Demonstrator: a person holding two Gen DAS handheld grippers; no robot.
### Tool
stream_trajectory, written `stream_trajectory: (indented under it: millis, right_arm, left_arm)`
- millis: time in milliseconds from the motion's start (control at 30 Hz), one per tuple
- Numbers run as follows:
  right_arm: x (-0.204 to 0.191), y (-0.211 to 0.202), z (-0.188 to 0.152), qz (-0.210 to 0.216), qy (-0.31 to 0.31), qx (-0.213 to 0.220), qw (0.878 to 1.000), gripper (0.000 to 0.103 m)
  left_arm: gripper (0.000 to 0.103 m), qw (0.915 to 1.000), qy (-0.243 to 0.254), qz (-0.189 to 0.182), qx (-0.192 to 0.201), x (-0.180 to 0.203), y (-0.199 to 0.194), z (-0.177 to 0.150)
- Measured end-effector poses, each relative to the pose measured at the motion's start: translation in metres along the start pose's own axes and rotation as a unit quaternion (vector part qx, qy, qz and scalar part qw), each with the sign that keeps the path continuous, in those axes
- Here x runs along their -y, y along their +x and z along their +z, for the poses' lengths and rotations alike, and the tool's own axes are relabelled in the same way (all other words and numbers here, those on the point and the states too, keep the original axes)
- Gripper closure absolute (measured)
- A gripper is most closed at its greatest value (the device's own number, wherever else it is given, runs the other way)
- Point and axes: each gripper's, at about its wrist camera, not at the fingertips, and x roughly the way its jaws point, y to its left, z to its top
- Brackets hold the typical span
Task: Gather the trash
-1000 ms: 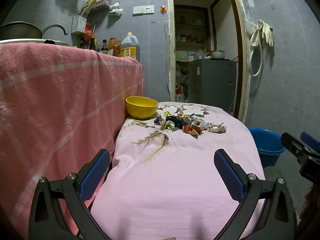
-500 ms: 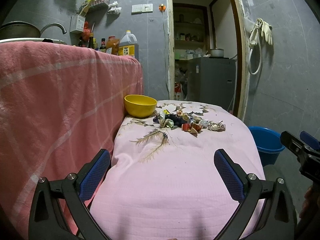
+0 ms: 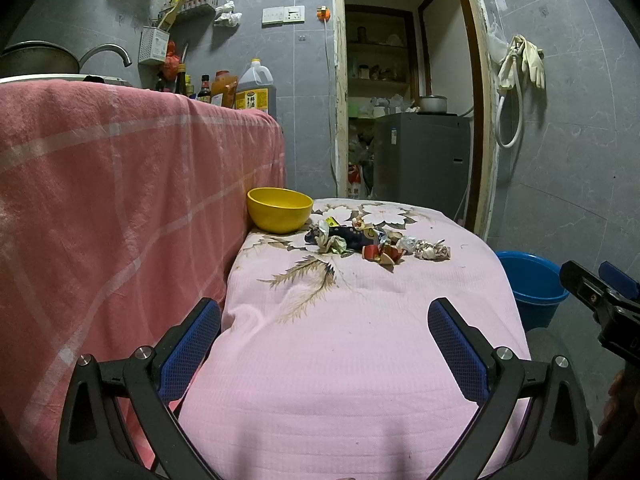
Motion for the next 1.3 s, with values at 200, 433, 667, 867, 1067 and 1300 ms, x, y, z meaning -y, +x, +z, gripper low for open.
stream_trajectory:
  millis: [200,433,667,867,1067,1300]
  right_arm:
    - [0.0,0.0,0.0,0.0,0.0,0.0,1.0,0.0]
    - [0.0,0.0,-0.001,0.0,0.001,-0.001,1.0,0.0]
    - [0.0,0.001,0.0,0.0,0.002,-0.002,1.0,0.0]
    - [0.0,0.002,-0.002,0.001,0.001,-0.003,1.0,0.0]
    - [0.0,0.003,-0.001,0.001,0.001,-0.004,1.0,0.0]
    - [-0.001,0.004,-0.006,0.002,0.002,-0.008,1.0,0.0]
  left_arm:
    - [0.001,1.0,0.0,0.001,-0.001,0.001,0.002,-0.002]
    - [0.001,1.0,0.0,0.0,-0.001,0.001,0.002,-0.002]
    - [0.001,1.0,0.0,0.0,-0.003,0.003,0.002,-0.005]
    - [0.001,1.0,0.001,-0.001,-0.006,0.007,0.003,-0.011]
    - [0.001,0.9999,0.0,-0.002,-0.012,0.004,0.004,-0.009]
    - [0.001,0.9998,-0.003,-0.002,-0.022,0.003,0.004,-0.009]
